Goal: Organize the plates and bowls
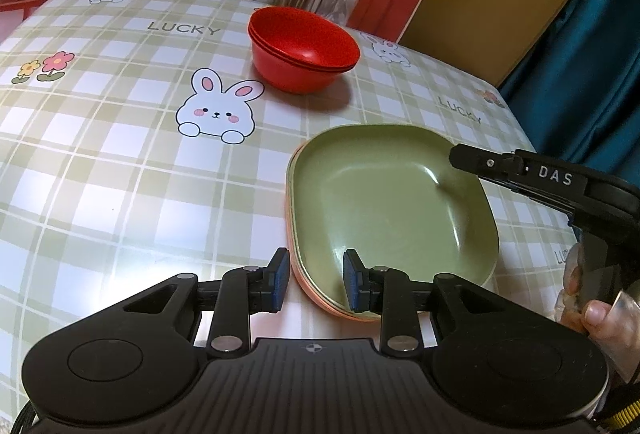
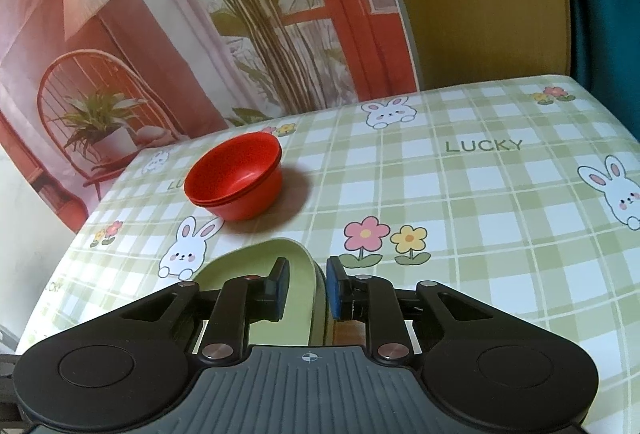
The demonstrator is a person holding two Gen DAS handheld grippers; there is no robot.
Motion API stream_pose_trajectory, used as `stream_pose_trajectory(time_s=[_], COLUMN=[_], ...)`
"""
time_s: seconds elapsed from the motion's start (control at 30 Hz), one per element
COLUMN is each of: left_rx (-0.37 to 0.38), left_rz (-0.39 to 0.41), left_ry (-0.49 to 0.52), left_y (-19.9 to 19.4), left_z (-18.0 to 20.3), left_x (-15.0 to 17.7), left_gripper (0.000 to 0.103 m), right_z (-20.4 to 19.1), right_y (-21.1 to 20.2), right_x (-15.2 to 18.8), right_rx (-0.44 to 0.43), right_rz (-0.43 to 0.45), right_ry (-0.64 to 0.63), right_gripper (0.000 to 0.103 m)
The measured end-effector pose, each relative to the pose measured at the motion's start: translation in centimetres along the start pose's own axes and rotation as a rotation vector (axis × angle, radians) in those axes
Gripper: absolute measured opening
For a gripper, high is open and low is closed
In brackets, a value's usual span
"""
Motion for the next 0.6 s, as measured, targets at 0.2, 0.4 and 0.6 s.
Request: stream_pose_trajectory(time_s=[0.2, 0.4, 0.6], left_rx=[0.003, 0.004, 0.008], left_rz=[-0.004, -0.011, -0.018], left_ry=[0.001, -0.004, -0.008], left_y=[0.1, 0.4, 0.7], left_z=[0.0, -0.1, -0.2], left_x=[0.1, 0.1, 0.2], left_gripper=[0.03, 0.03, 0.03], right_z=[0.7, 0.7, 1.8], right_y=[-0.1, -0.1, 0.3], right_x=[0.4, 1.0, 1.9], right_rx=[0.009, 0.019, -0.011], right_rz=[0.006, -0.002, -0.026], right_ry=[0.011, -0.01, 0.067], right_gripper=[0.02, 0.02, 0.02])
Point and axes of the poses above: each gripper's, at about its wrist camera, not at the fingertips, and y roughly the way its jaws point, z to its right, x to its underside, the point moved 3 cm from there along y, roughly the way its jaws point, and after that the axes turned 6 degrees about y, right-handed, at the moved point
